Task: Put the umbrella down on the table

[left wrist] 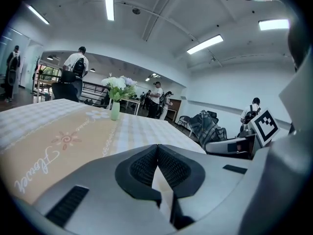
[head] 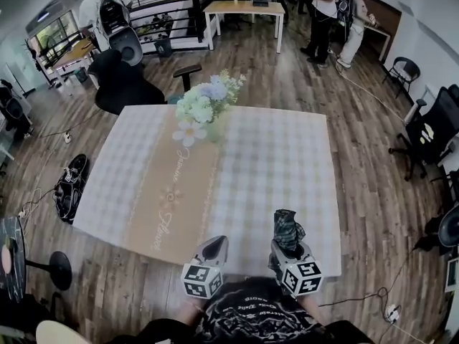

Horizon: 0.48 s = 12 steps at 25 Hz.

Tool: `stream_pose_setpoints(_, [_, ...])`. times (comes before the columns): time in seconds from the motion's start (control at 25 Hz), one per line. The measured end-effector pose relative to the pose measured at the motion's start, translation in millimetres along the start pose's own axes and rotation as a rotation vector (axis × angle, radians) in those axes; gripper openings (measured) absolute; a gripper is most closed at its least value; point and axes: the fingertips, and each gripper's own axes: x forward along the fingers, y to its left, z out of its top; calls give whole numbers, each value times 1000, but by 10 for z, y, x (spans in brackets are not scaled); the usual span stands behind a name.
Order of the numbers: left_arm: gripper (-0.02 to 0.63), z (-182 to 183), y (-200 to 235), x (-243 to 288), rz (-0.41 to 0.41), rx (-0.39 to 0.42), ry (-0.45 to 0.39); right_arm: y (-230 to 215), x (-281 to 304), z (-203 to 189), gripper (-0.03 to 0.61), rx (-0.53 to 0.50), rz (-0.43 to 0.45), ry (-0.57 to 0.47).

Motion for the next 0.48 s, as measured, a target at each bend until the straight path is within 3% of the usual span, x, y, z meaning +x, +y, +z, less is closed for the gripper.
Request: stream_pose_setpoints(0.48, [20, 75, 147, 245, 107, -12, -18, -215, 839, 336, 196, -187, 101, 146])
